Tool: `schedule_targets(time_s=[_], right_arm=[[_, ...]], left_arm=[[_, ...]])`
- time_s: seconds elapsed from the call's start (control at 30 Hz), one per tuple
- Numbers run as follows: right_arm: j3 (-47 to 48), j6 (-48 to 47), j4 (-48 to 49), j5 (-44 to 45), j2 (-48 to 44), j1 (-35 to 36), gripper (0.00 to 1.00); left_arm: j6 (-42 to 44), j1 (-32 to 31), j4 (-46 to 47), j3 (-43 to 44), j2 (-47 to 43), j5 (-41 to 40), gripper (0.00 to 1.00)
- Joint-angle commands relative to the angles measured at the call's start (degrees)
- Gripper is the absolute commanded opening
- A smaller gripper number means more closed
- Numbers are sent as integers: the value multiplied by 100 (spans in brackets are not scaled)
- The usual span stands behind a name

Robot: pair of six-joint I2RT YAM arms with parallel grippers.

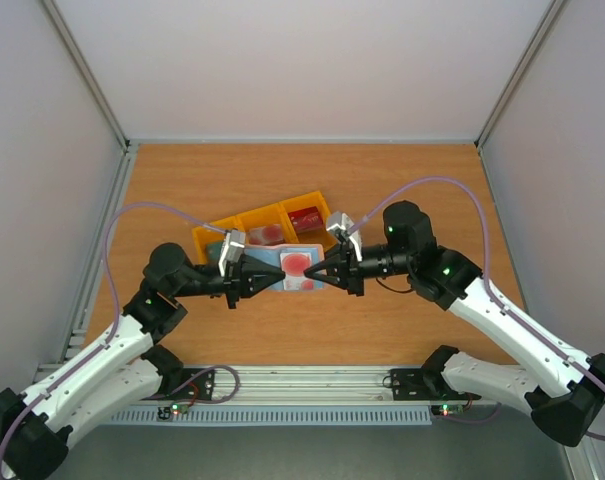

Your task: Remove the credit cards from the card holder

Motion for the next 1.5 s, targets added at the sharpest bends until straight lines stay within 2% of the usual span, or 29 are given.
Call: schedule_targets(time_s=[0.0,0.17,0.23,0.33,0.43,0.5,0.53,0.63,0.67,0.83,1.03,1.27,1.4,1.47], right_arm=[[-112,-2,109,-102,-242,-219,2],[-6,-107,-312,-445,-283,-481,3],[86,-173,-492,-555,-223,-481,10],[162,-165,-554,-657,-144,-487,26],[186,-65,-418,-826,-75,-482,27],[180,-84,-419,-852,-71,-481,26],[164,-95,-411,-842,-100,-481,23],[147,-88,-406,-842,-135,-481,3],[155,-92,-415,-865,-142,-486,1],[140,-263,-616,-692,-391,-592,1],[165,-270,-673,-895,-437,-887,1],[227,-283,-731,-981,-373,-894,1],[231,-207,-667,-1092,-353,-894,1],[291,-121,-575,-1267,-257,-901,1]], left_arm=[[119,10,277,3,-112,208,0],[115,68,203,-15,-132,258,0],[118,68,249,-25,-119,274,0],[110,68,289,-17,-108,289,0],[82,68,321,-27,-100,289,0],[67,68,314,-27,-104,285,0],[66,68,296,-27,-116,281,0],[67,68,283,-24,-123,263,0],[62,68,279,-19,-116,263,0],[96,147,63,41,-168,346,0],[235,198,-29,78,-162,506,0],[257,195,-221,91,-178,457,0],[312,192,-111,34,-159,408,14],[207,106,286,-68,-62,272,16]])
